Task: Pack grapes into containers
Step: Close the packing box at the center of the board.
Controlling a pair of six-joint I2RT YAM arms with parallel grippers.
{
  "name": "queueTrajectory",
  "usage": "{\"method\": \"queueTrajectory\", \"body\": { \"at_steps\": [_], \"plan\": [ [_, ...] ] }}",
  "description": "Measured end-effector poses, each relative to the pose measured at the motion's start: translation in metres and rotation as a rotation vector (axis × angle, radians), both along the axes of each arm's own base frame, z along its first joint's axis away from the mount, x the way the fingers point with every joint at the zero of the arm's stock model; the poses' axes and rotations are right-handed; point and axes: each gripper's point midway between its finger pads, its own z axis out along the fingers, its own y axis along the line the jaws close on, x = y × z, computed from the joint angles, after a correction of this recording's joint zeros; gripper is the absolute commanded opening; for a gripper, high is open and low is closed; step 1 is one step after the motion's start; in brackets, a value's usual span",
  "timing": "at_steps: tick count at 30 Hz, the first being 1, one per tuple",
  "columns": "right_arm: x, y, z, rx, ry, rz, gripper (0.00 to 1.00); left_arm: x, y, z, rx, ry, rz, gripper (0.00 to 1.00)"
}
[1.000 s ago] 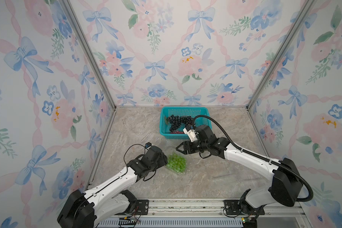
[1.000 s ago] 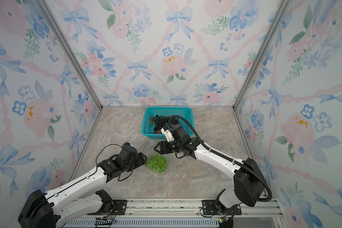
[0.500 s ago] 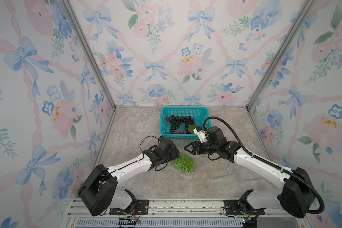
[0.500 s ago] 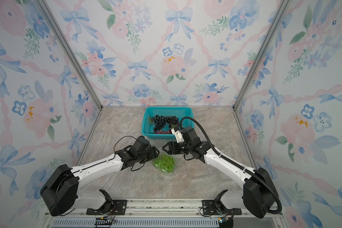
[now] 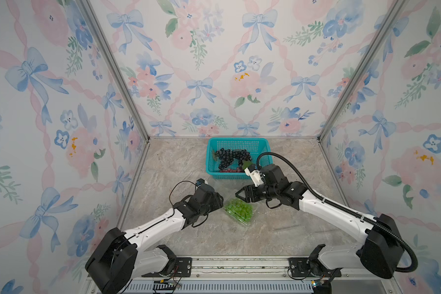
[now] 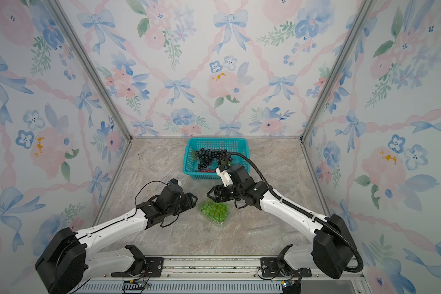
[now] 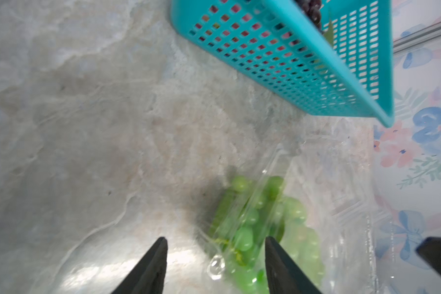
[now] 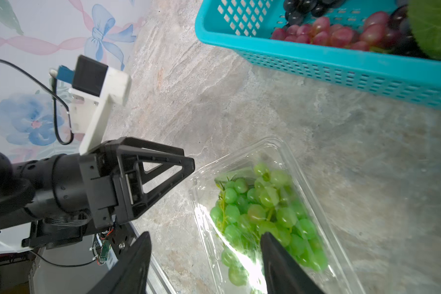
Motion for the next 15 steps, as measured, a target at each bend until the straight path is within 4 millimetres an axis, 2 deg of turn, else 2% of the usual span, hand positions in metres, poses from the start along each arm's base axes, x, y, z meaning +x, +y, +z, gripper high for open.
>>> {"method": "queueTrajectory", "body": {
  "at_steps": [4, 7, 10, 15],
  "plan": [
    [0.001, 0.011, -0.01, -0.04, -0.001, 0.01, 0.58, -0.012, 0.015, -0.007, -0.002, 0.003, 0.018, 0.56],
    [-0.001, 0.017, -0.02, -0.072, 0.001, 0.017, 0.46, -0.012, 0.016, -0.007, -0.007, -0.002, 0.019, 0.52],
    [-0.001, 0.022, -0.036, -0.102, 0.023, 0.014, 0.39, -0.012, 0.014, -0.007, -0.013, 0.001, 0.011, 0.5],
    [0.003, 0.019, -0.059, -0.152, 0.055, -0.015, 0.38, -0.01, 0.002, -0.012, -0.038, 0.022, -0.02, 0.4]
  ]
}}
